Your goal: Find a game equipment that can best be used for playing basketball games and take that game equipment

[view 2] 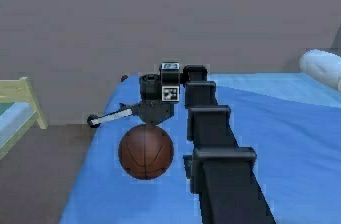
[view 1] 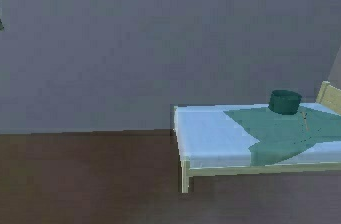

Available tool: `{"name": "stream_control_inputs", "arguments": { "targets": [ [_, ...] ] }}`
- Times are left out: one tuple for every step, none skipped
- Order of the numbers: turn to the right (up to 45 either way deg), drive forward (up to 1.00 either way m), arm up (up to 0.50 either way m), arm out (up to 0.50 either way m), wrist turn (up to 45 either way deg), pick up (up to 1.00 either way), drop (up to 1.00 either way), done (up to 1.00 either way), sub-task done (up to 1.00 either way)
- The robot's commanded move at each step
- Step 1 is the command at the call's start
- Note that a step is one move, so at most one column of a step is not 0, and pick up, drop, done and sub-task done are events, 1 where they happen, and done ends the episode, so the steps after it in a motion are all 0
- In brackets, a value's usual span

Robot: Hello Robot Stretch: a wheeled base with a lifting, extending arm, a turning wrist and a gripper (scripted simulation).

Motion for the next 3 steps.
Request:
{"name": "stream_control_inputs", "arguments": {
  "targets": [
    [0.0, 0.0, 0.0, 0.0, 27.0, 0.0, 0.0, 0.0, 0.0],
    [0.0, 0.0, -0.26, 0.0, 0.0, 0.0, 0.0, 0.0, 0.0],
    [0.0, 0.0, 0.0, 0.0, 0.0, 1.0, 0.0, 0.0, 0.0]
  ]
}}
